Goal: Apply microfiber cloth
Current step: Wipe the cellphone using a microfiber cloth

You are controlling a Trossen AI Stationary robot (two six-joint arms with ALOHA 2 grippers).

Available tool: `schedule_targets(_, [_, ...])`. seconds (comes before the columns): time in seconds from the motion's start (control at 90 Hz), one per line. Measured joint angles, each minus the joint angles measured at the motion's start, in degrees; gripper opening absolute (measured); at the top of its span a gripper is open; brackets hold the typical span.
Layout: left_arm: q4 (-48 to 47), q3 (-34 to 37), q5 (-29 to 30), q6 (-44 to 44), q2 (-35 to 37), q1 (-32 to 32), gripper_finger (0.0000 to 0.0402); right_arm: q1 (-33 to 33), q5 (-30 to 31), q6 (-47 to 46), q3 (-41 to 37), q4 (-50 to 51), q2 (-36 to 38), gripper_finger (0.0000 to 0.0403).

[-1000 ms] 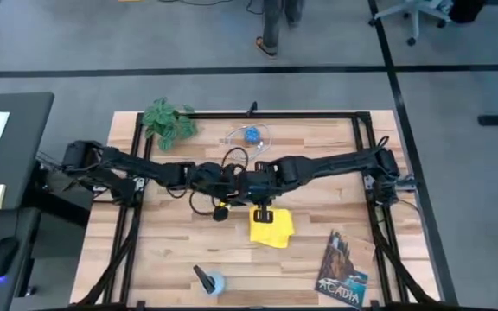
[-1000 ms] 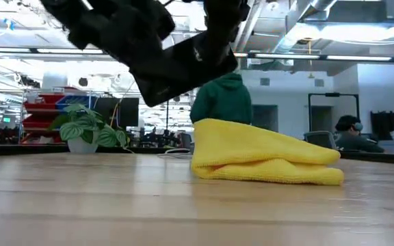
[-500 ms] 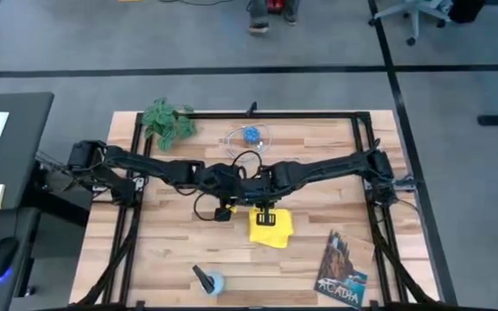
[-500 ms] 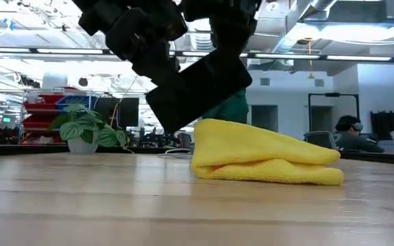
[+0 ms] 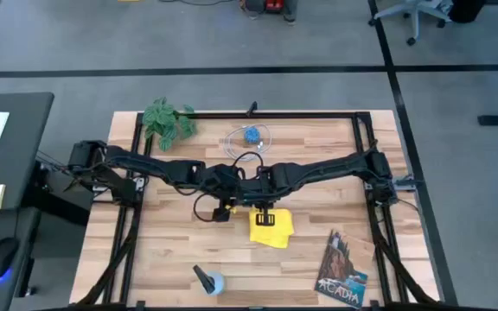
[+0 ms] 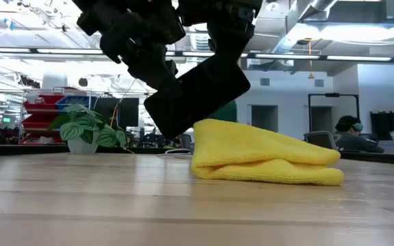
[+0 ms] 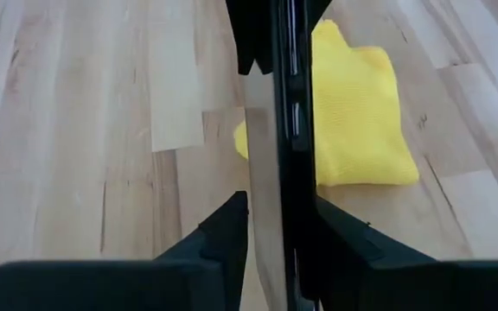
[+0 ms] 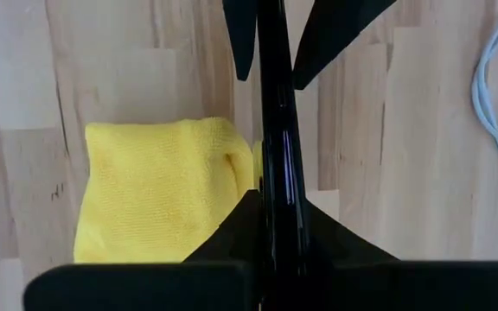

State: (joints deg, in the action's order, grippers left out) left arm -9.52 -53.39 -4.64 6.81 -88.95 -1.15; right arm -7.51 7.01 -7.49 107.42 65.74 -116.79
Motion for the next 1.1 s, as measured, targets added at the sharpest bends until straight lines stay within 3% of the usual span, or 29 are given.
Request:
schedule_targets(0.122, [0.2, 0.0, 0.0, 0.6, -1.5, 0.0, 0.0067, 0.0, 0.0, 0.0, 0.0, -0.5, 0.0, 0.0017])
schedule_targets(0.278, [0.2, 0.0, 2.5, 0.6, -2.9, -0.6, 0.0014, -0.2, 0.1, -0.9, -0.1, -0.4, -0.1, 0.0017])
schedule_targets(0.478, [0.2, 0.0, 3.1, 0.6, -2.6, -0.8, 0.0007, -0.3, 0.2, -0.6, -0.1, -0.6, -0.1, 0.0025])
schedule_targets(0.689, [0.7, 0.0, 2.7, 0.7, -2.6, -0.8, 0.0003, -0.5, 0.1, 1.3, 0.0, -1.8, -0.1, 0.0069])
schedule_targets(0.889, [1.6, 0.3, 3.4, 0.2, -2.6, -0.8, 0.0002, -0.6, 0.4, 4.3, 0.1, -0.7, 0.2, 0.0140])
schedule_targets(1.011, [4.0, 2.8, 3.4, -1.6, -1.7, 0.2, 0.0002, -2.6, 8.9, 4.4, 0.2, 3.0, 1.1, 0.0166])
schedule_targets(1.1, [4.9, 5.6, 3.4, -3.1, 0.3, 1.2, 0.0002, -4.6, 11.1, 2.6, 0.2, 6.1, 1.5, 0.0169])
